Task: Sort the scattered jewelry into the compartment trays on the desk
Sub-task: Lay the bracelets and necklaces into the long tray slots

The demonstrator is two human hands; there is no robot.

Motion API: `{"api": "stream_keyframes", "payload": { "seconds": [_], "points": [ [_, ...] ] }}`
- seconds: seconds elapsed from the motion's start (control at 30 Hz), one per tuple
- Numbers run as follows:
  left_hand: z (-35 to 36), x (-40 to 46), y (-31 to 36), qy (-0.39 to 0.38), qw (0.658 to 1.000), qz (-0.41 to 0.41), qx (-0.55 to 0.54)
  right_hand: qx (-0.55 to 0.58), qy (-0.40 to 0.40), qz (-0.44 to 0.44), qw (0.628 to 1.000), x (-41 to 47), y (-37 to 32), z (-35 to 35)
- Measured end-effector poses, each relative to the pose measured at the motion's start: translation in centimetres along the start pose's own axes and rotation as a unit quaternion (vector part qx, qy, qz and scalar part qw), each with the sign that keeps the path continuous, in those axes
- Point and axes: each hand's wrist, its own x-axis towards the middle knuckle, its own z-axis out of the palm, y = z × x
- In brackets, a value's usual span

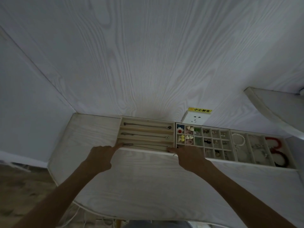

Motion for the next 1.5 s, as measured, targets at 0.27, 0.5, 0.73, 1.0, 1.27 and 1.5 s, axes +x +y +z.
{"api": "stream_keyframes", "payload": {
  "seconds": [0.27,0.5,0.73,1.0,1.27,1.5],
  "points": [
    [-0.5,0.8,0.7,0.011,0.997,-0.004,0.079,-0.009,0.004,0.014,1.0,0.3,-0.5,0.4],
    [-0.3,1.2,1.4,0.018,0.993,-0.023,0.113,0.104,-0.005,0.046,0.994,1.4,-0.5,1.8],
    [0.4,1.1,1.3,0.032,0.995,-0.016,0.096,0.168,0.004,0.049,0.985,1.8,0.0,2.3],
    [0.6,1.1,1.0,0.047,0.996,-0.005,0.073,0.119,0.026,0.055,0.991,1.9,-0.2,1.3],
    [0.6,1.6,0.7,0.045,0.999,-0.024,0.011,0.116,0.024,0.073,0.99,2.3,-0.4,1.2],
    [0.5,2.0,0.4,0.045,0.996,-0.036,-0.061,0.119,0.015,0.067,0.99,2.3,-0.6,1.1]
  ]
}}
